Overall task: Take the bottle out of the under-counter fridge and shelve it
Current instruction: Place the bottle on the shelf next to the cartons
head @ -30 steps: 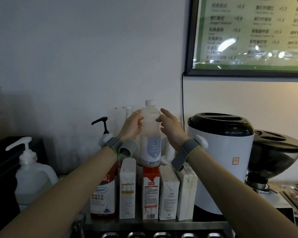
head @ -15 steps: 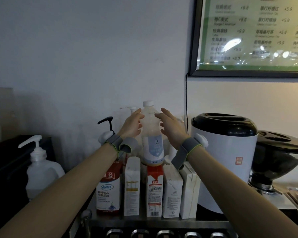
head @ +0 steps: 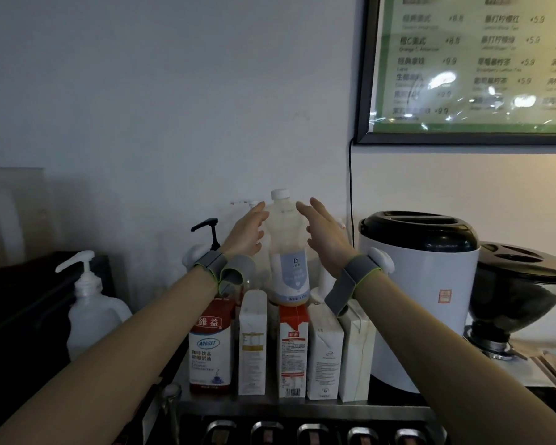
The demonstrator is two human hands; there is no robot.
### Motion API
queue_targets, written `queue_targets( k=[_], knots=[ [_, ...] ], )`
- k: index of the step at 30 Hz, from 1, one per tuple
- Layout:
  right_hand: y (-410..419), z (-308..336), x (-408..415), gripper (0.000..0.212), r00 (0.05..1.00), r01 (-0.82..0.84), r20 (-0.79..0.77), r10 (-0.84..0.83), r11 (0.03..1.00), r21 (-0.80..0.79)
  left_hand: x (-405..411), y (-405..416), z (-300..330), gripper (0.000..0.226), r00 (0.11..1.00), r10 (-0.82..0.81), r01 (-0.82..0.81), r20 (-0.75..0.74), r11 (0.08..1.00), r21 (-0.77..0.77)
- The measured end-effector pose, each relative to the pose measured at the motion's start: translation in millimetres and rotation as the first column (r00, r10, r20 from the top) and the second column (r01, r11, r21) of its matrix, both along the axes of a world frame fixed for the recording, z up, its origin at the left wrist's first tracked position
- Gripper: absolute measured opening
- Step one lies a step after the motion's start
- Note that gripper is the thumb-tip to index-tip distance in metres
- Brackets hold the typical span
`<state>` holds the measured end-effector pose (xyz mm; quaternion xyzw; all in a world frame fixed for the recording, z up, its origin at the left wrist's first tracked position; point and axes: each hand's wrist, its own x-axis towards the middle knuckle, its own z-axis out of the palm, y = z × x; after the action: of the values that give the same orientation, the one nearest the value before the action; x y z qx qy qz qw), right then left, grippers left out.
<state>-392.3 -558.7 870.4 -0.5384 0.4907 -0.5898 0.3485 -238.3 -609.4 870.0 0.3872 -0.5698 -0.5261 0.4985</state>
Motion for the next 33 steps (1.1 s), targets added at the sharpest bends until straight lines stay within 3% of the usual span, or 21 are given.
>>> queue_targets(
  k=[6,19,33],
  knots=[
    [32.9,1.7,2.9,0.076,0.999,-0.036,0.01,0.036,0.999,-0.021,9.6,38.4,2.5,0.065,0.998,0.022,-0.021,-0.063,1.0,0.014],
    [165.7,5.2,23.1,0.076,0.999,-0.037,-0.012,0.036,0.998,-0.054,32.6,173.2,-6.0,0.059,0.996,-0.026,0.019,-0.085,0.996,-0.089],
    [380.2,-39.6,58.4,0.067,0.991,0.097,0.093,-0.095,0.995,-0.015,47.3,362.6,-51.7,0.055,0.967,-0.239,0.237,-0.088,0.971,-0.027]
  ],
)
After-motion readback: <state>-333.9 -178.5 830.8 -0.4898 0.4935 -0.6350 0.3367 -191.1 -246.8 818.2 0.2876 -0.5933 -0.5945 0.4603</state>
